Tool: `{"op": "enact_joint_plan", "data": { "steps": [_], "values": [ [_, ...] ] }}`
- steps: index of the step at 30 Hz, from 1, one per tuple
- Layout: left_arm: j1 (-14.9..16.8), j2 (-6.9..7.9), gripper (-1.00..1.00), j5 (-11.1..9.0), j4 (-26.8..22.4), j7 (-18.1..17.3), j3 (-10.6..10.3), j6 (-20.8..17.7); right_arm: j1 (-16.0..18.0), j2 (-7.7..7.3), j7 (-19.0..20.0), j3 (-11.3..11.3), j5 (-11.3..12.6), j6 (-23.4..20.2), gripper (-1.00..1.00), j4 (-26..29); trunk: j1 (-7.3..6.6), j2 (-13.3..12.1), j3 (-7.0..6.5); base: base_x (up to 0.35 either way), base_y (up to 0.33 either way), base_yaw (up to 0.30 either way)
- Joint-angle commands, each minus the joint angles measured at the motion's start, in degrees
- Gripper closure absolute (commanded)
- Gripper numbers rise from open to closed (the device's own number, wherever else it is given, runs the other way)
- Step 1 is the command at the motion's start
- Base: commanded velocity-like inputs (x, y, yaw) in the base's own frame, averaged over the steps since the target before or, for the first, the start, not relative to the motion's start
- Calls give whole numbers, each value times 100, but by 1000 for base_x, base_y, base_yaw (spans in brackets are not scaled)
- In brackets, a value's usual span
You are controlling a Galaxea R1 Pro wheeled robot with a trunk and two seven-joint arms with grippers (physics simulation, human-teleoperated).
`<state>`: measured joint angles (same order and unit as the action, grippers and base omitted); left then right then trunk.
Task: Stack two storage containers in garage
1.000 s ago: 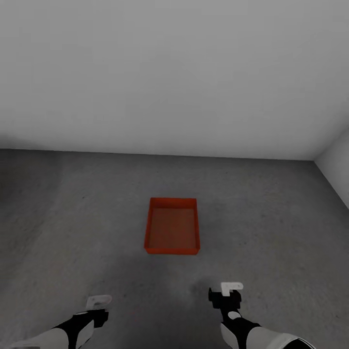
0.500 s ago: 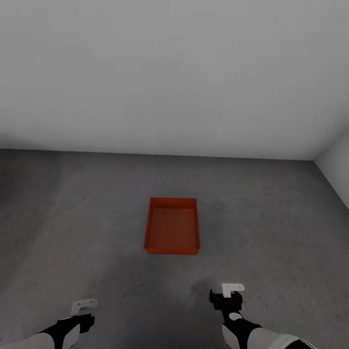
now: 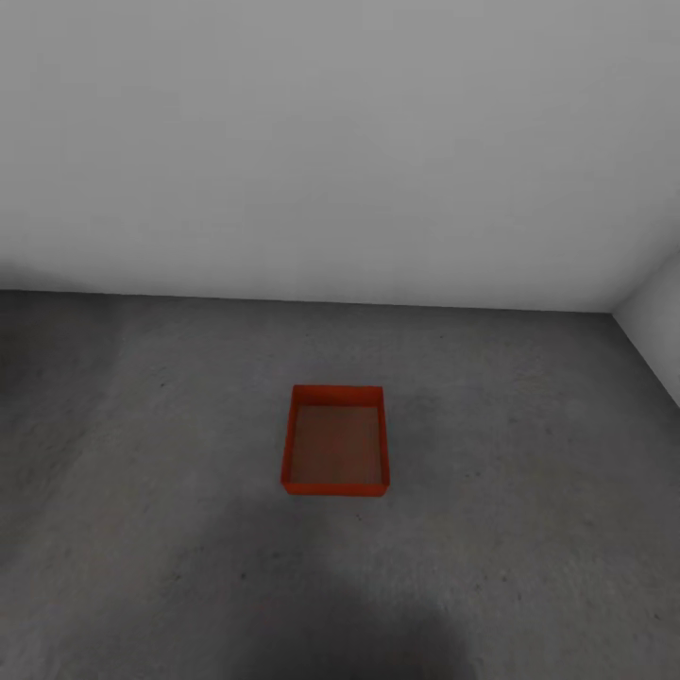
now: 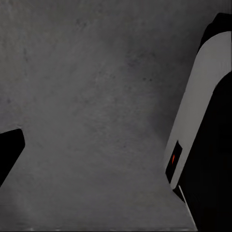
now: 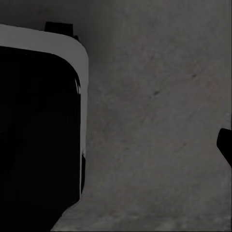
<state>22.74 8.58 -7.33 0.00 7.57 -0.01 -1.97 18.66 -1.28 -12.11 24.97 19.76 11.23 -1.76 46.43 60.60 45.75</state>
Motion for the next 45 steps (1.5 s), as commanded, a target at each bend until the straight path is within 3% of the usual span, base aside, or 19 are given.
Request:
{"op": "enact_joint_plan", "data": {
  "steps": [1, 3, 9, 15, 33, 45],
  "values": [
    [-25, -9, -100, -48, 0, 8, -8, -17, -60, 30, 27, 57, 50, -66, -100, -16, 1, 2, 2, 0, 0, 0],
    [-129, -55, -100, -52, 5, 7, -11, -21, -289, 123, 234, 45, 65, -330, -100, -17, 1, 2, 2, 0, 0, 0],
    [-184, -243, -100, -13, -16, 12, -15, -22, -713, 149, 532, 32, 78, -409, -100, -17, 1, 2, -1, 0, 0, 0],
    [-190, -403, -100, -9, -24, 16, -6, -19, -991, 185, 574, 34, 79, 192, -100, -17, 1, 2, -44, 0, 0, 0],
    [-191, -432, -100, 5, -22, 16, -24, -14, -1032, 199, 581, 35, 72, 333, -100, -17, 1, 2, -208, 0, 0, 0],
    [-191, -428, -100, 8, -26, 16, -24, -14, -1033, 293, 556, 35, 72, 327, -100, -17, 1, 2, -319, 0, 0, 0]
  ]
}}
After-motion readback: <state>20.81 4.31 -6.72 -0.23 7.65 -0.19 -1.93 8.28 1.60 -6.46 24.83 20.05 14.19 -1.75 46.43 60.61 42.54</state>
